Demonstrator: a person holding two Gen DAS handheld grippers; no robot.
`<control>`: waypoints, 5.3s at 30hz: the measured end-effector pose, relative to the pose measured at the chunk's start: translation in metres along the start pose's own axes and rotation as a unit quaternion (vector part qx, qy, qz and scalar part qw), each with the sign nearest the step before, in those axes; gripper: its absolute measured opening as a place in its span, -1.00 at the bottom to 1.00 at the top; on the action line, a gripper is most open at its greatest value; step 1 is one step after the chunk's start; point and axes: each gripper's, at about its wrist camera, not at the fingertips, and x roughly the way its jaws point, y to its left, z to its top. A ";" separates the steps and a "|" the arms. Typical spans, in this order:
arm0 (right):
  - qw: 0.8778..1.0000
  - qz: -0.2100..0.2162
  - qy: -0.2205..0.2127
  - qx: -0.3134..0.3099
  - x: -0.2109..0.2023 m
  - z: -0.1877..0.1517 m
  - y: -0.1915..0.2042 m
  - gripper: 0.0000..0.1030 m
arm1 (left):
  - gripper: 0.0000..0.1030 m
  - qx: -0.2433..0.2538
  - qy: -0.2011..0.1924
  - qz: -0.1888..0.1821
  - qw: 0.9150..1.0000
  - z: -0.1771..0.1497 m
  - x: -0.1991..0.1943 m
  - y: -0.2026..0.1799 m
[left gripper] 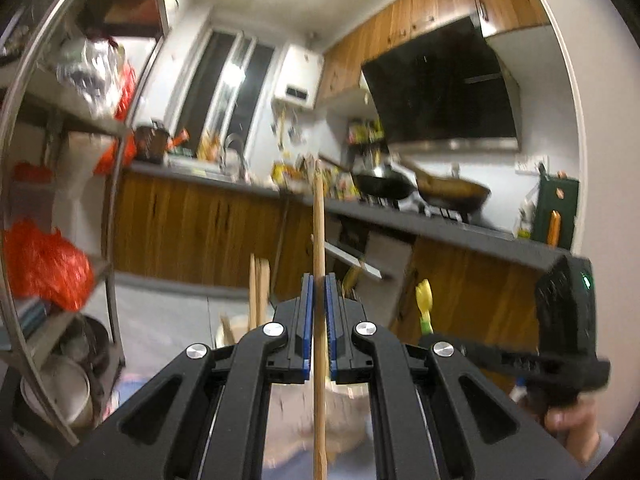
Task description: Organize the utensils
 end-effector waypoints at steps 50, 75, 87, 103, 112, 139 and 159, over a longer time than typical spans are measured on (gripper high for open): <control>0.992 -0.097 -0.007 -0.082 0.079 -0.023 0.005 -0.79 | -0.85 0.121 -0.069 0.120 0.983 -0.029 0.040 -0.021; 0.989 -0.108 -0.036 -0.091 0.040 -0.022 0.003 0.22 | 0.36 0.056 -0.057 0.112 0.990 -0.005 -0.011 -0.004; 0.987 -0.113 -0.050 -0.099 0.002 -0.034 0.012 0.70 | 0.87 0.052 -0.041 0.100 0.993 -0.011 -0.040 -0.012; 0.987 -0.116 -0.059 -0.094 -0.029 -0.054 0.018 0.89 | 0.89 0.044 0.006 0.129 0.991 -0.041 -0.066 0.000; 0.985 -0.121 -0.060 -0.110 -0.034 -0.068 0.023 0.90 | 0.89 0.042 0.021 0.131 0.990 -0.053 -0.065 0.001; 0.982 -0.119 -0.063 -0.136 -0.032 -0.071 0.029 0.90 | 0.89 0.040 0.037 0.119 0.991 -0.063 -0.055 -0.002; 0.982 -0.115 -0.059 -0.138 -0.029 -0.074 0.031 0.90 | 0.89 0.041 0.037 0.118 0.991 -0.063 -0.055 -0.003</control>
